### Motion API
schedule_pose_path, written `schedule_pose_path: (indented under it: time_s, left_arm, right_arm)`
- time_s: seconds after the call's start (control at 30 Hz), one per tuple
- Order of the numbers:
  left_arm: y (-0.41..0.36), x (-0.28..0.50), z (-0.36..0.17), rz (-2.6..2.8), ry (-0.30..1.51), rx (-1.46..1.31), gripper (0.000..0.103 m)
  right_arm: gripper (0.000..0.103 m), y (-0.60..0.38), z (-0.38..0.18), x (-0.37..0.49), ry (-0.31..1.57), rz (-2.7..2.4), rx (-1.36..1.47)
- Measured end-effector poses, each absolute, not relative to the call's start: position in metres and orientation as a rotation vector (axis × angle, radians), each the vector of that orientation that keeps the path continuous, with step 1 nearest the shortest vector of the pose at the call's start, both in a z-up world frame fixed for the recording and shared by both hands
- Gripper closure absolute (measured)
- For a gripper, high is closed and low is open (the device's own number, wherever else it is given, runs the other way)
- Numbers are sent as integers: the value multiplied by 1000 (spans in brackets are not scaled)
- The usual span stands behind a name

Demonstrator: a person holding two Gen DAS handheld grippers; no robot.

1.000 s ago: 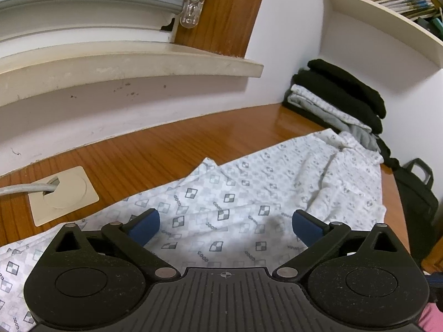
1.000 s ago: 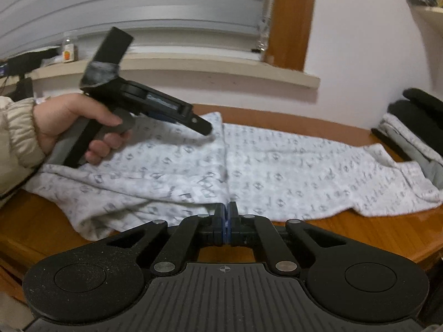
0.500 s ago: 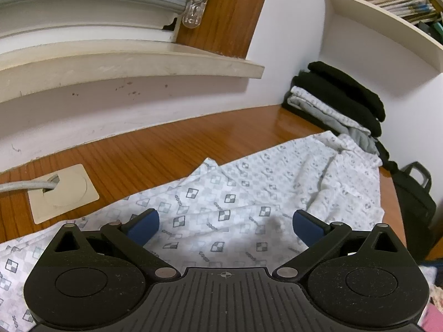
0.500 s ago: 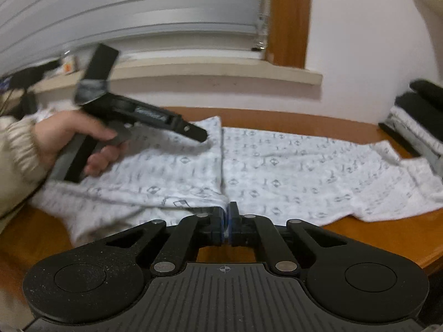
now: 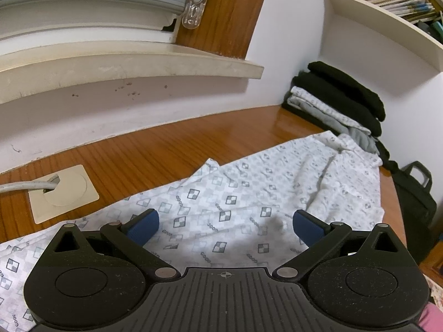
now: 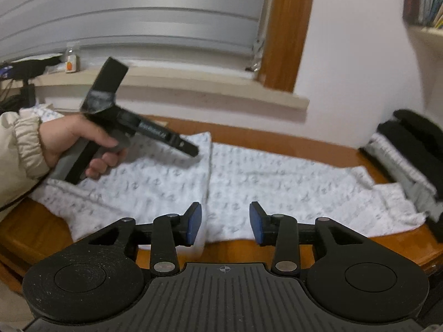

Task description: Fold clothes

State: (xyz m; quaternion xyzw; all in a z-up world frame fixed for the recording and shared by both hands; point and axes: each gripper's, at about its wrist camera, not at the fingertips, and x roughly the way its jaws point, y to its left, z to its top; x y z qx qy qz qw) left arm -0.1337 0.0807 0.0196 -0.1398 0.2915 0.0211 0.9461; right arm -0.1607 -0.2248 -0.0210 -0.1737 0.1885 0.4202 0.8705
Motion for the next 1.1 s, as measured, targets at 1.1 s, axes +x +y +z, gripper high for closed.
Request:
schedule_pose_path:
  time_s: [1.1]
  left_arm:
    - [79,-134,19,36,599,-272,0]
  right_arm:
    - [100,-154,-41,-230,274,1294,-1098]
